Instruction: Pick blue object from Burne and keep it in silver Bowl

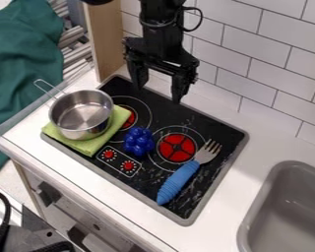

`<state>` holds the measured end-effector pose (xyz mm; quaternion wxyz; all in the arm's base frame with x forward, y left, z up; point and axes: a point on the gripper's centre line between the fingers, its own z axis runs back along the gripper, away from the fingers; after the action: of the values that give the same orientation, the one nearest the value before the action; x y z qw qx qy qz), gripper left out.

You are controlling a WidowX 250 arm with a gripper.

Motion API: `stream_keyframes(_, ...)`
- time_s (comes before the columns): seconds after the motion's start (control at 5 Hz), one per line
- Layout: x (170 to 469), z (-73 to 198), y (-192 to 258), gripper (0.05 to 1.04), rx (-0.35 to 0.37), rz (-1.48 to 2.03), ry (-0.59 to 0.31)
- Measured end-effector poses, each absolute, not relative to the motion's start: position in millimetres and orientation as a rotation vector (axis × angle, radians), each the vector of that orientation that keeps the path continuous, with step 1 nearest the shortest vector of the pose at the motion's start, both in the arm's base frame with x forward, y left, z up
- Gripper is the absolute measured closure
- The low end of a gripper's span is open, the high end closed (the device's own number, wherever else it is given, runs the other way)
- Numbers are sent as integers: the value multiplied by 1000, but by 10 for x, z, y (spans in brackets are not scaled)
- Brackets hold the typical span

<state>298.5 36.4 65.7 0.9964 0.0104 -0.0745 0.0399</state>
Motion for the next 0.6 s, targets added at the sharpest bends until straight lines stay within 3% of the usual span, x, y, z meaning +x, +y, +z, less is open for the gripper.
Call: stream_keyframes(0.6,2725,199,412,78,59,91,-74)
